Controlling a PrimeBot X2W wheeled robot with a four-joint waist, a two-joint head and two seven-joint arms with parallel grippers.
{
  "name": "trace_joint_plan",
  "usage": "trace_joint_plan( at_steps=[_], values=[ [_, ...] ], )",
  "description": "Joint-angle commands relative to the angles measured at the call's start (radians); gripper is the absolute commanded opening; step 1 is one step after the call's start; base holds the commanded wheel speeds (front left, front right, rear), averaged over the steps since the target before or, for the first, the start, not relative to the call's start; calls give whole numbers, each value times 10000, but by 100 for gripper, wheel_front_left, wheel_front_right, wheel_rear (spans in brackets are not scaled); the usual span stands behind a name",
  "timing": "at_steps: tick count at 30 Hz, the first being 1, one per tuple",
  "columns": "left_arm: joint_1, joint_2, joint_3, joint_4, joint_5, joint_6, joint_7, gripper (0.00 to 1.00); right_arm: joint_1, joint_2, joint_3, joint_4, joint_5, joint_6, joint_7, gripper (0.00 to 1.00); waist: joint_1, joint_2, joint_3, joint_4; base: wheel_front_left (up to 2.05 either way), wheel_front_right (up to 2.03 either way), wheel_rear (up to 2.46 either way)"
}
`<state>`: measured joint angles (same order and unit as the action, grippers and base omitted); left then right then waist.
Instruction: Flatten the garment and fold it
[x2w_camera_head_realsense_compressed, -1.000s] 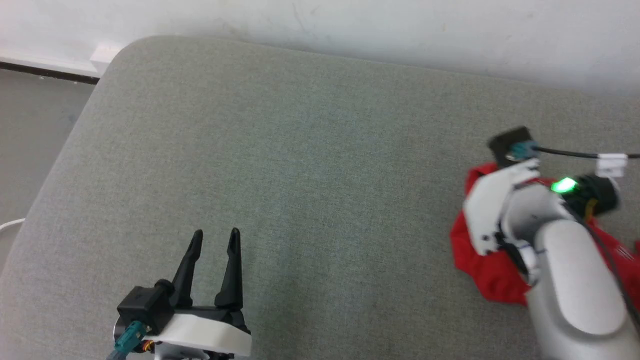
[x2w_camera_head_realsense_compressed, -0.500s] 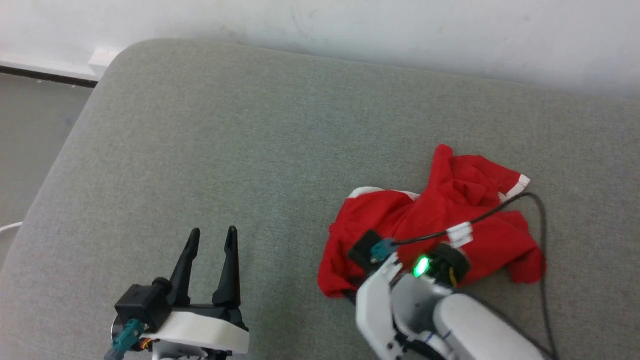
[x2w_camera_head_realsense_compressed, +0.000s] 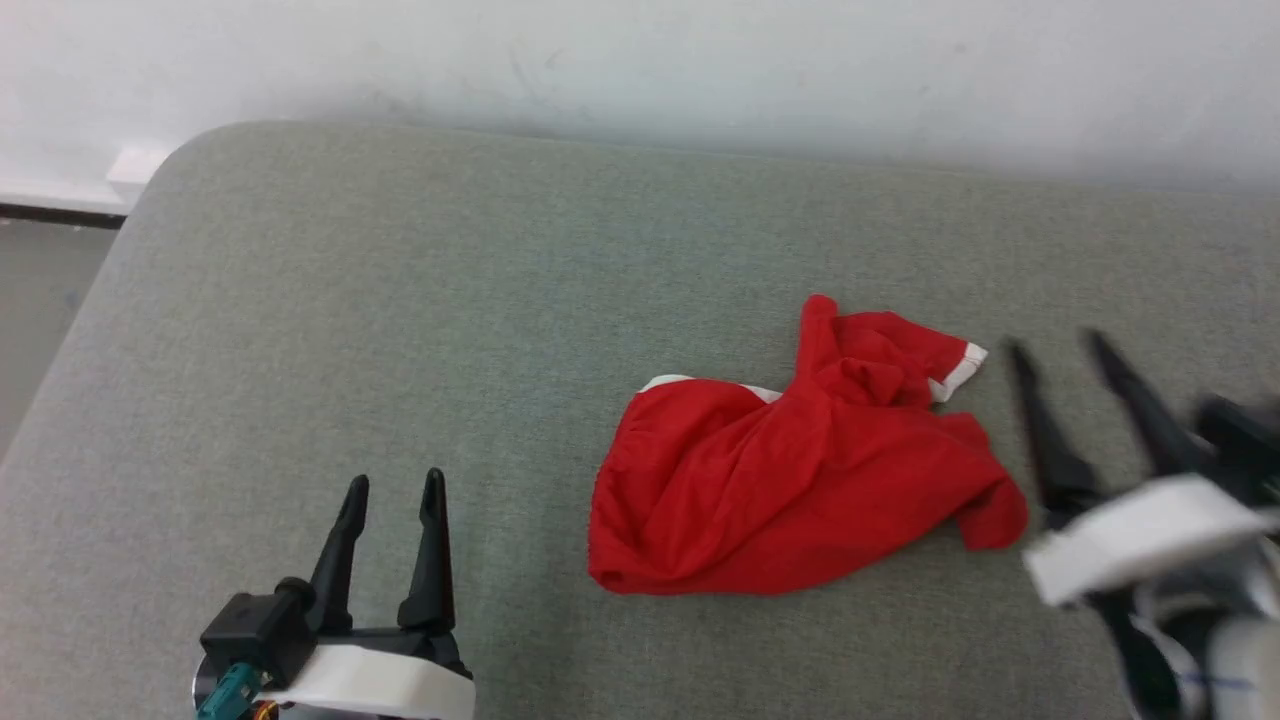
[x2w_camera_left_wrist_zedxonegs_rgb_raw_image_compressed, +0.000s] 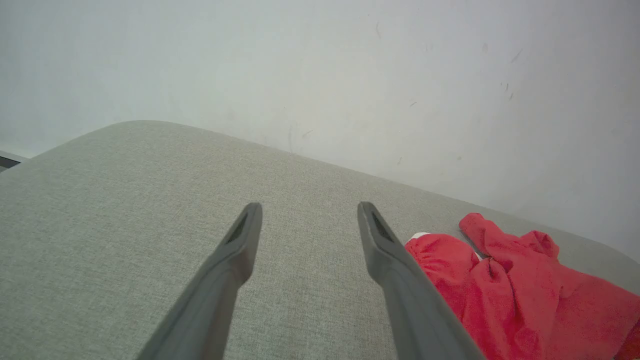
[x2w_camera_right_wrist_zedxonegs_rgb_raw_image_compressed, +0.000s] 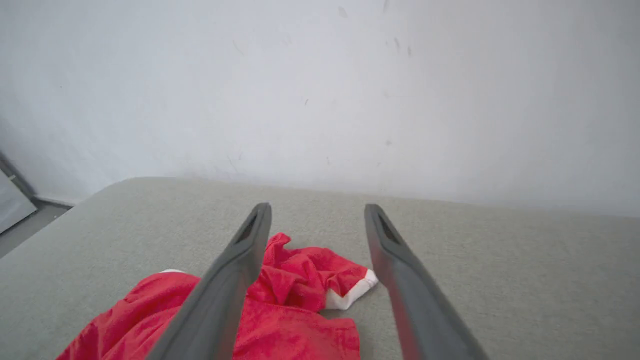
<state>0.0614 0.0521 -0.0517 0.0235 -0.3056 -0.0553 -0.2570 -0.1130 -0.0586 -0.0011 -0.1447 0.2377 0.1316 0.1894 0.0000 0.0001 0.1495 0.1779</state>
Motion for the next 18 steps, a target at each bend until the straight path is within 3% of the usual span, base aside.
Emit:
trace_joint_plan(
  at_steps=[1, 5, 8, 14, 18],
  values=[
    [152, -18, 118, -119, 101, -33, -47, 100, 751, 68, -834, -337, -218, -9, -795, 100, 0, -1, -47, -249, 0, 0, 0],
    [408, -18, 198, -231, 139, -36, -47, 100, 2074, 79, -1965, -122, -31, -9, -2437, 100, 0, -1, -82, -501, 0, 0, 0],
    [607, -18, 256, -267, 219, -24, -47, 100, 2630, 80, -2139, 520, 317, -9, -3203, 100, 0, -1, -112, -680, 0, 0, 0],
    [312, 194, 74, -137, 519, -177, 35, 100, 2612, 82, -1899, 1036, 501, -9, -3745, 100, 0, -1, -112, -921, 0, 0, 0],
    [-597, 464, -386, 31, 662, -352, 850, 100, 2350, 82, -1914, 1095, 430, -9, -3767, 100, 0, -1, -18, -953, 0, 0, 0]
  ],
)
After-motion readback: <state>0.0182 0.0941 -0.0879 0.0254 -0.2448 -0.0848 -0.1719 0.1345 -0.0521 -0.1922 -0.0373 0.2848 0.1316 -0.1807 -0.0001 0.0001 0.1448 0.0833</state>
